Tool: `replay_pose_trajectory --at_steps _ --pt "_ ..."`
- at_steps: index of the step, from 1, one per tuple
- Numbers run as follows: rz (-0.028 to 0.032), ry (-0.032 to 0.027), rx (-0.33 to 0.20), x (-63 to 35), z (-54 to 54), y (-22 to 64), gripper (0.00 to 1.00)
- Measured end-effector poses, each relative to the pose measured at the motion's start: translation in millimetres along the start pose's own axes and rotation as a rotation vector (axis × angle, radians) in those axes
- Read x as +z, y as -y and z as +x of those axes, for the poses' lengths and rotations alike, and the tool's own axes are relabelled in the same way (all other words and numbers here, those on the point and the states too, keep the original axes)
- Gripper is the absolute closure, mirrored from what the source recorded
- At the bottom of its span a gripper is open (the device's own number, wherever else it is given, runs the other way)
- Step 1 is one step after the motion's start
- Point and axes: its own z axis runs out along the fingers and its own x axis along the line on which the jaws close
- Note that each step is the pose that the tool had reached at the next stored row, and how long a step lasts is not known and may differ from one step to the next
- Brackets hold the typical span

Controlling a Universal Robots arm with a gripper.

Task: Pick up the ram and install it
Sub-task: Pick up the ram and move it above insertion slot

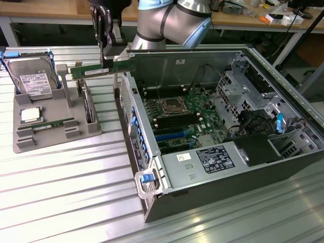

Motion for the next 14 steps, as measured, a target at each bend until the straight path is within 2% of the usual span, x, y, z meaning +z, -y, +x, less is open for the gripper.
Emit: replay_pose_trajectory --at_steps 4,6,14 --pt "0.0001 0.0 0.0 -0.8 2.9 18.3 0.87" --pt "0.0001 0.0001 0.0 -1.6 5.4 33.9 0.87" --pt "0.0 0.0 0.0 -3.9 12.9 80.6 0.87"
